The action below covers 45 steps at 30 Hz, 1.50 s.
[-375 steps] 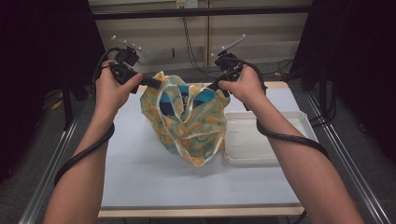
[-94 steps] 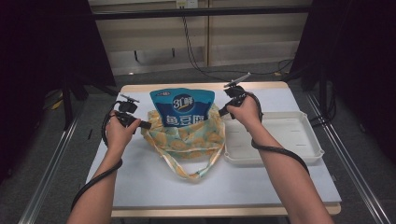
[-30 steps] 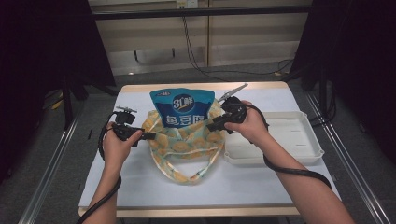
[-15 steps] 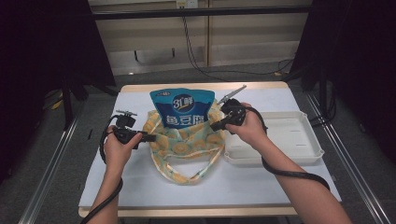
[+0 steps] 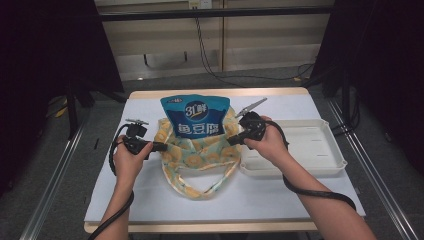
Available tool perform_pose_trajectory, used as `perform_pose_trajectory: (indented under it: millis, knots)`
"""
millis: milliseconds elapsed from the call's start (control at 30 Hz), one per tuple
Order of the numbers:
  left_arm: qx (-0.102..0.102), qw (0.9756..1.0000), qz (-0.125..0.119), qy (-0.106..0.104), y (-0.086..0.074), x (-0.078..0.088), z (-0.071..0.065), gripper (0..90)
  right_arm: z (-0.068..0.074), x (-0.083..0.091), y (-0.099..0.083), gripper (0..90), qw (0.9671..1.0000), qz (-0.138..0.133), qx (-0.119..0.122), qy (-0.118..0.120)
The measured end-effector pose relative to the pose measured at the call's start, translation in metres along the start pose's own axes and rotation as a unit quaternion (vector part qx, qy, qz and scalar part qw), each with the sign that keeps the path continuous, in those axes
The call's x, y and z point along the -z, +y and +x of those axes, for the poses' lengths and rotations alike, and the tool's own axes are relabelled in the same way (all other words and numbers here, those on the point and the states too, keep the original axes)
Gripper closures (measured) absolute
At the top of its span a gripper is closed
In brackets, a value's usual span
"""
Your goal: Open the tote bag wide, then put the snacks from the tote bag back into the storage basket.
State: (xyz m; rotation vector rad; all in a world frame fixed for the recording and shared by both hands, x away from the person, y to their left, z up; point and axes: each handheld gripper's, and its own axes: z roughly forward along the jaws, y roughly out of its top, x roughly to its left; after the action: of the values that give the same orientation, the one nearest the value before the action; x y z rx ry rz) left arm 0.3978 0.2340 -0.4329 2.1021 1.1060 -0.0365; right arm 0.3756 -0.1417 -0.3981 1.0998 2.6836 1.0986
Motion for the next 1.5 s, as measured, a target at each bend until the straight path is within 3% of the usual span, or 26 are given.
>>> perform_pose_trajectory:
  millis: [167,567,800,900,1033,1100,1333,1500]
  knots:
    - [0.008,1.0000,-0.002,-0.005,-0.004,-0.002,0.004,89.6,0.000,-0.001,-0.005,90.0,1.0000,-0.001,0.000,-0.003]
    - [0.015,0.9998,0.011,-0.004,-0.009,-0.002,0.008,90.0,-0.005,-0.007,-0.020,90.0,0.9996,0.018,-0.021,-0.005]
    - [0.012,0.9999,0.000,-0.005,-0.008,0.000,0.009,90.0,-0.007,-0.006,-0.024,90.0,0.9995,0.013,-0.028,0.000]
    - [0.008,0.9999,0.001,-0.009,-0.007,0.000,0.006,90.0,-0.006,-0.002,-0.020,71.6,0.9993,-0.006,-0.036,-0.002]
    - [0.008,0.9999,-0.002,-0.007,-0.006,0.000,0.006,90.0,-0.002,0.003,-0.011,62.2,0.9988,-0.033,-0.038,-0.003]
    - [0.006,0.9999,0.000,-0.010,-0.006,0.001,0.007,90.0,0.000,0.003,-0.007,56.3,0.9988,-0.041,-0.024,-0.009]
    - [0.011,0.9999,-0.005,-0.009,-0.006,0.000,0.009,90.0,0.001,0.001,0.006,50.2,0.9984,-0.045,-0.024,-0.025]
    - [0.012,0.9998,-0.007,-0.010,-0.006,0.000,0.010,90.0,-0.002,-0.001,0.012,52.8,0.9983,-0.046,-0.027,-0.025]
